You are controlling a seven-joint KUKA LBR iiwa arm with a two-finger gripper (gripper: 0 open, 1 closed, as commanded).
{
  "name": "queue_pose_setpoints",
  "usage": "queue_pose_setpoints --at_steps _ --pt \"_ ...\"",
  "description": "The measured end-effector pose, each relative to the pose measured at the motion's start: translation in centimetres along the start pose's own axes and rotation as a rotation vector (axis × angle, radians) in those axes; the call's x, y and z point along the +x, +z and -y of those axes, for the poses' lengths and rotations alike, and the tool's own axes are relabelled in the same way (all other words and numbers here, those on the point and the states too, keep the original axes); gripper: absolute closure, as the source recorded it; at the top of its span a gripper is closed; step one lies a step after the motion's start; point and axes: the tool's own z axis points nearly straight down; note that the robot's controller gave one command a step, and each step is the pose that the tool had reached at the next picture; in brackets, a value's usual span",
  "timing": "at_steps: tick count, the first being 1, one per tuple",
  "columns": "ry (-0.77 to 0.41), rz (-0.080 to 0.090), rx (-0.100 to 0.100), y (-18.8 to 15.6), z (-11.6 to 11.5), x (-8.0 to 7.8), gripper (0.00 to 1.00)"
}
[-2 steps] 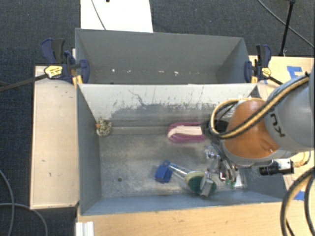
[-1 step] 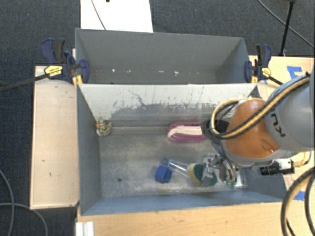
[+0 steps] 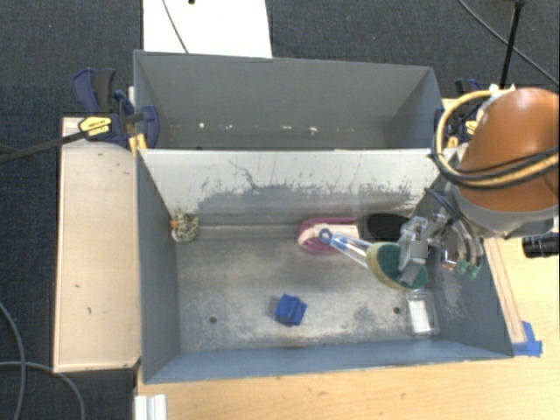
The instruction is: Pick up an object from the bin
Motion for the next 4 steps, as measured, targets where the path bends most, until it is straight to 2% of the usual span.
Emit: queue_pose_setpoints --at_steps 1,2,3,4 --pt "-0.004 -0.009 0.002 0.4 0.0 0.2 0.0" --pt "0.114 -0.015 0.005 12.6 2.9 -1.2 0.0" --pt "0.103 -0.001 0.0 17.2 5.6 -3.4 0.0" --pt "0.1 -0.008 0.002 17.2 5.6 -3.1 1.0"
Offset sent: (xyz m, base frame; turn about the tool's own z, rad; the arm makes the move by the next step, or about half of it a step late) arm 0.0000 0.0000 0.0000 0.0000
